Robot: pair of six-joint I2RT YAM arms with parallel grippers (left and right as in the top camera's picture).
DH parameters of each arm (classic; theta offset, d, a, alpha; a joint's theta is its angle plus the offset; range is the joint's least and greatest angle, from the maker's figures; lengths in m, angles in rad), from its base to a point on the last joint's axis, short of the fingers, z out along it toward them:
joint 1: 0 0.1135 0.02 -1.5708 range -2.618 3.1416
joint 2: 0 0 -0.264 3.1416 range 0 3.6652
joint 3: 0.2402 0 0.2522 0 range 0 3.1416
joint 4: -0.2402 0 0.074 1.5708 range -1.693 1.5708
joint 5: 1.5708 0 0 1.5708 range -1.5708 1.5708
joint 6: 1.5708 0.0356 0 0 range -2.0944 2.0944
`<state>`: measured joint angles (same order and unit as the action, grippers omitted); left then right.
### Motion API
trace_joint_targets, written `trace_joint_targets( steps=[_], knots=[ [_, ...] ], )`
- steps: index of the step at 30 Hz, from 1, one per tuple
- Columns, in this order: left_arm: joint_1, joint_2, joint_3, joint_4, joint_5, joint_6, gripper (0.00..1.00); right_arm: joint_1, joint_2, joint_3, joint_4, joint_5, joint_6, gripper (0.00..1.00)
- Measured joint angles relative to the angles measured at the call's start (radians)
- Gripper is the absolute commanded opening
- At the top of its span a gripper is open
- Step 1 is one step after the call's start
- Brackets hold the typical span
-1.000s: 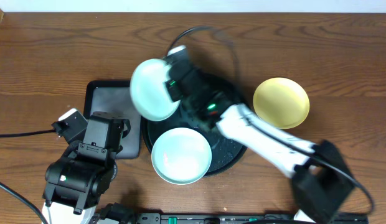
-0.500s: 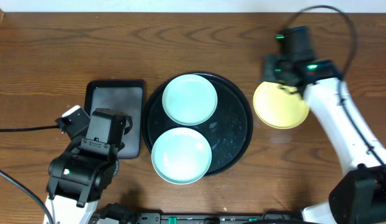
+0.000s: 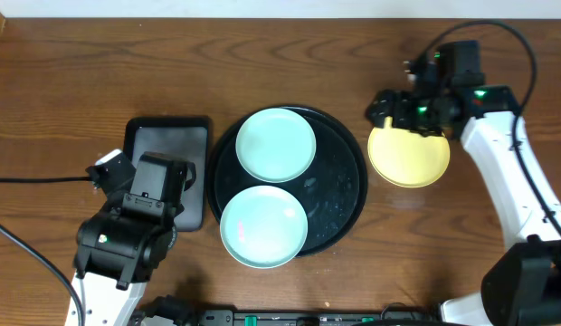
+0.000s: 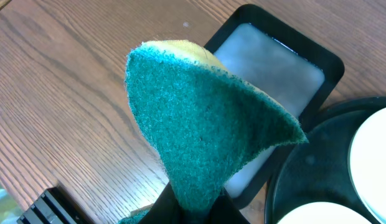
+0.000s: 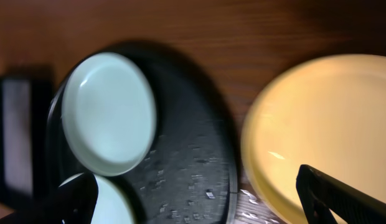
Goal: Clean dirty plates on tray and stack at the side
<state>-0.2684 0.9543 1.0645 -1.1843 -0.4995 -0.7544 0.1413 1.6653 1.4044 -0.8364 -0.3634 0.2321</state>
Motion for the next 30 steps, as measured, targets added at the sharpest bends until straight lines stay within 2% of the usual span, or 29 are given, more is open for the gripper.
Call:
trace_joint_targets(
  steps=[7, 14, 20, 26, 29, 30],
  knots=[
    [0.0, 0.017, 0.0, 0.0, 0.0, 0.003, 0.08, 0.179, 0.038, 0.0, 0.07, 0.054, -0.014, 0.96],
    [0.0, 0.034, 0.0, 0.005, 0.0, 0.013, 0.08, 0.332, 0.188, 0.0, 0.161, 0.254, -0.021, 0.9],
    [0.0, 0.052, 0.0, 0.008, 0.0, 0.019, 0.08, 0.37, 0.319, 0.0, 0.241, 0.332, -0.023, 0.81],
    [0.0, 0.077, 0.0, 0.018, 0.0, 0.026, 0.08, 0.373, 0.373, 0.0, 0.281, 0.348, -0.028, 0.8],
    [0.0, 0.086, 0.0, 0.018, 0.0, 0.027, 0.08, 0.373, 0.373, 0.0, 0.295, 0.32, -0.027, 0.71],
    [0.0, 0.089, 0.0, 0.019, 0.0, 0.027, 0.08, 0.373, 0.373, 0.0, 0.299, 0.308, -0.027, 0.62]
  ],
)
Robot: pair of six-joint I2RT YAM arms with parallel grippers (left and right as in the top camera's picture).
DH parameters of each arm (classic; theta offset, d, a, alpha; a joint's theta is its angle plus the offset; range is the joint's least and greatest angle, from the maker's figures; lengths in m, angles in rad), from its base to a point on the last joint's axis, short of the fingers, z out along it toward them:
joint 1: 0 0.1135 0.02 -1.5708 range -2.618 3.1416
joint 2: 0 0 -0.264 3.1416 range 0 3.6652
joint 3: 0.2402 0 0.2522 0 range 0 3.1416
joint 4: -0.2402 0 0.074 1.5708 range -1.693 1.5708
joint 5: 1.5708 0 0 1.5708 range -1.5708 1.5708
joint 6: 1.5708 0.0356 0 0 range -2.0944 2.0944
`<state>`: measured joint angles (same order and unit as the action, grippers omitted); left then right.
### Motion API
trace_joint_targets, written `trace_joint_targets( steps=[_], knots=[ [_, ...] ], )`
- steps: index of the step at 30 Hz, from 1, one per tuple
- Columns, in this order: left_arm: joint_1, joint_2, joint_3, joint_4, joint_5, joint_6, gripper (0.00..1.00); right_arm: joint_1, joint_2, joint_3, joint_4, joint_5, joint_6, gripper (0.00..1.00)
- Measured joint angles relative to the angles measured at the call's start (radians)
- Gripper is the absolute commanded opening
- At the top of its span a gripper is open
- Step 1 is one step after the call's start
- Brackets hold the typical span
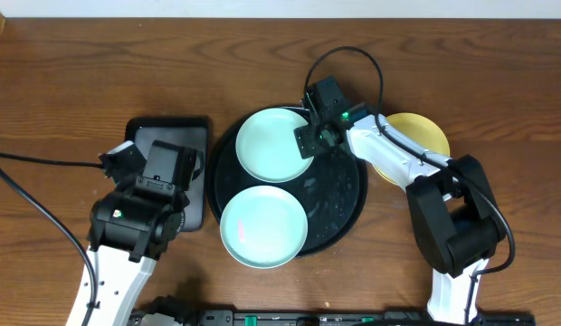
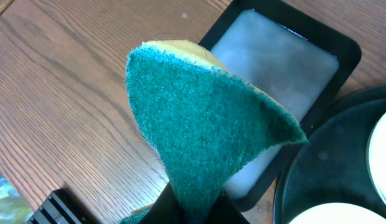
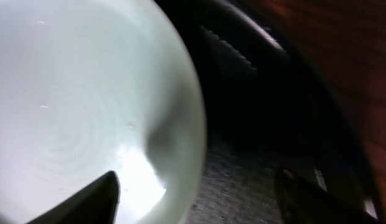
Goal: Clean dirty plates on tray and stack at the side
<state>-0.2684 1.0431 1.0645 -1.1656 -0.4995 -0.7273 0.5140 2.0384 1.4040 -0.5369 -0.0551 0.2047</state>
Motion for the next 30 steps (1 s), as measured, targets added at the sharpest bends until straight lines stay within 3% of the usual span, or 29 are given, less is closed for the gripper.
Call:
trace_joint_targets(
  steps=[1, 3, 8, 13, 23, 26, 30],
  knots=[
    [0.0, 0.002, 0.0, 0.0, 0.0, 0.0, 0.08, 0.001, 0.0, 0.0, 0.004, -0.01, 0.001, 0.52],
    [0.0, 0.004, 0.0, 0.0, 0.0, 0.002, 0.08, 0.003, 0.0, 0.0, 0.018, -0.019, 0.006, 0.41],
    [0.0, 0.005, 0.0, 0.0, 0.0, 0.003, 0.08, 0.005, 0.0, 0.0, 0.027, -0.02, 0.03, 0.33],
    [0.0, 0.005, 0.0, 0.0, 0.0, 0.003, 0.08, 0.005, 0.003, 0.0, 0.033, -0.013, 0.067, 0.37],
    [0.0, 0.005, 0.0, 0.0, 0.0, 0.003, 0.08, 0.005, 0.037, 0.0, 0.053, 0.008, 0.085, 0.17],
    [0.0, 0.005, 0.0, 0.0, 0.0, 0.003, 0.08, 0.005, 0.037, 0.0, 0.056, 0.008, 0.09, 0.01],
    [0.0, 0.005, 0.0, 0.0, 0.0, 0.003, 0.08, 0.006, 0.037, 0.0, 0.056, 0.011, 0.095, 0.01]
  ],
)
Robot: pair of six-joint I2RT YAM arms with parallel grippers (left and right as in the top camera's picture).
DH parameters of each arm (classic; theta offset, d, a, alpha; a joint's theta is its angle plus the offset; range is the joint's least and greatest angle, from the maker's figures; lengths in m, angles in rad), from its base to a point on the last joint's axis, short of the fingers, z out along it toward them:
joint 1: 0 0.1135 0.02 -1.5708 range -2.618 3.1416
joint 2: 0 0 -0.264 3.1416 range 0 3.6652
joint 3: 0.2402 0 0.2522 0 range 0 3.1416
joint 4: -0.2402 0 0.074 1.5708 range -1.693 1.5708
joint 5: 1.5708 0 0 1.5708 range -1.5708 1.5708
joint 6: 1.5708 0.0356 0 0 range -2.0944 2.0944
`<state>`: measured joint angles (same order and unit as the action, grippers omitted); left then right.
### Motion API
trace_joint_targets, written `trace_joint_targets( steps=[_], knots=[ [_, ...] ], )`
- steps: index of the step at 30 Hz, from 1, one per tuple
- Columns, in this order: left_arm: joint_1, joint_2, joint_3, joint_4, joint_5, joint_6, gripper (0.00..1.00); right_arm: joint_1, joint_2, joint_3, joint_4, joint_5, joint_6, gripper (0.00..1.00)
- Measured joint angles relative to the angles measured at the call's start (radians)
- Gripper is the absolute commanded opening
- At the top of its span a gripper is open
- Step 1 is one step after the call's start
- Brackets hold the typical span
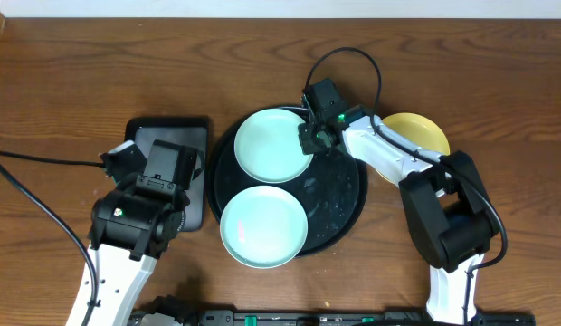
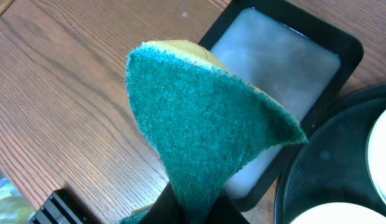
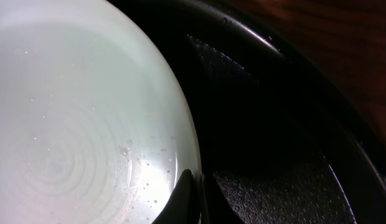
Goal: Clean dirty plates on tray and stack at the side
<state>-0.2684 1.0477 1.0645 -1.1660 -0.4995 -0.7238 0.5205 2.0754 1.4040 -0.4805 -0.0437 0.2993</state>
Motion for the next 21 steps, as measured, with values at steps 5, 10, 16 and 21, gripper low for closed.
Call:
trace_joint_targets(
  steps=[5, 10, 16, 21],
  knots=[
    [0.0, 0.0, 0.0, 0.0, 0.0, 0.0, 0.08, 0.0, 0.0, 0.0, 0.0, 0.0, 0.0, 0.19],
    [0.0, 0.0, 0.0, 0.0, 0.0, 0.0, 0.08, 0.0, 0.0, 0.0, -0.008, -0.001, 0.002, 0.06],
    [0.0, 0.0, 0.0, 0.0, 0.0, 0.0, 0.08, 0.001, 0.0, 0.0, -0.007, 0.0, 0.013, 0.01],
    [0.0, 0.0, 0.0, 0.0, 0.0, 0.0, 0.08, 0.0, 0.0, 0.0, -0.01, -0.001, 0.015, 0.01]
  ],
)
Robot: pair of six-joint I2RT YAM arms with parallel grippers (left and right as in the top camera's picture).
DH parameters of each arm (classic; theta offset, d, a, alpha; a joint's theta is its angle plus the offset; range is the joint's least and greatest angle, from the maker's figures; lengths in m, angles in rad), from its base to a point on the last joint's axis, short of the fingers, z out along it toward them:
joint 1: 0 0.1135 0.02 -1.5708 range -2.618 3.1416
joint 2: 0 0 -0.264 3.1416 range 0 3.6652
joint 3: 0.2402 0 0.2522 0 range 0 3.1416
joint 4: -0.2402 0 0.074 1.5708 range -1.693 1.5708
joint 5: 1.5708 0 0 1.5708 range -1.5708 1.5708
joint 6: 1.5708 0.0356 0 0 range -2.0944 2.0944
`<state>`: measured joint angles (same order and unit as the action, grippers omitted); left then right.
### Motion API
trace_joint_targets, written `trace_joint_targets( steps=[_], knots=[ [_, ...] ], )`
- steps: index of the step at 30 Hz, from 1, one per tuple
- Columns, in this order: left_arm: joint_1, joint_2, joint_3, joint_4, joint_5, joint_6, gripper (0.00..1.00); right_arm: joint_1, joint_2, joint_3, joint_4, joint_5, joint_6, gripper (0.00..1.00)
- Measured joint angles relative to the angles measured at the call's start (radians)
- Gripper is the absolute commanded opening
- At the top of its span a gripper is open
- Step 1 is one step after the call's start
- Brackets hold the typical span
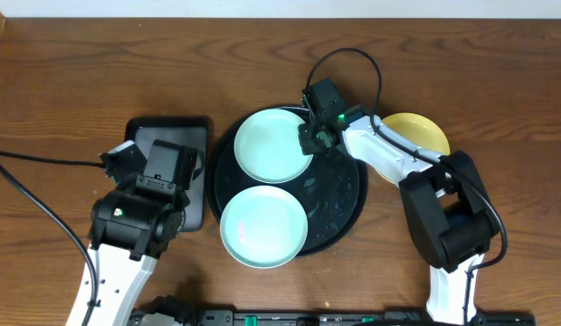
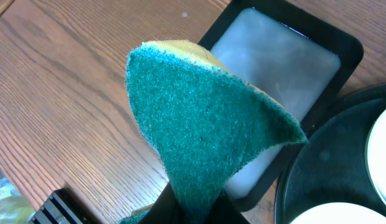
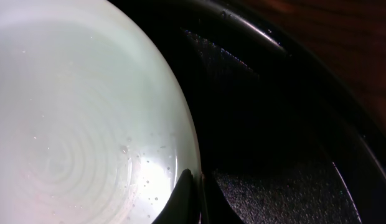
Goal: Clean dirty plates on tray and stack at the side
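Two pale mint plates lie on the round black tray (image 1: 347,195): a far plate (image 1: 273,144) and a near plate (image 1: 262,226). My right gripper (image 1: 309,143) is shut on the far plate's right rim (image 3: 194,149), one finger inside and one outside. A yellow plate (image 1: 418,134) lies on the wood right of the tray, partly under the right arm. My left gripper (image 2: 196,208) is shut on a green and yellow sponge (image 2: 205,127), held above the small black dish (image 2: 286,68).
The small black rectangular dish (image 1: 167,145) with cloudy water sits left of the tray. A black cable trails off the left edge. The right arm's cable loops over the table behind the tray. A dark strip runs along the near edge.
My right gripper stood open over the yellow plate at the right. It was then open at the far mint plate's right rim, then shut on that rim, where it stays. My left gripper has held the sponge over the black dish throughout.
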<state>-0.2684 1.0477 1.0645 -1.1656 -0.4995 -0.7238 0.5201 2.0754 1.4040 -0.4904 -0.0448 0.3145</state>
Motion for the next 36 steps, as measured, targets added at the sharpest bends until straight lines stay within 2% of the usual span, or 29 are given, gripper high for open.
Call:
trace_joint_targets(
  steps=[7, 18, 36],
  knots=[
    [0.0, 0.0, 0.0, 0.0, 0.0, 0.0, 0.08, -0.035, -0.05, 0.0, -0.095, -0.016, 0.0, 0.01],
    [0.0, 0.0, 0.0, 0.002, 0.0, 0.0, 0.08, -0.153, -0.318, -0.001, -0.254, -0.011, 0.0, 0.01],
    [0.0, 0.0, 0.0, 0.004, 0.0, 0.0, 0.08, -0.484, -0.332, -0.001, -0.473, -0.005, 0.077, 0.01]
  ],
)
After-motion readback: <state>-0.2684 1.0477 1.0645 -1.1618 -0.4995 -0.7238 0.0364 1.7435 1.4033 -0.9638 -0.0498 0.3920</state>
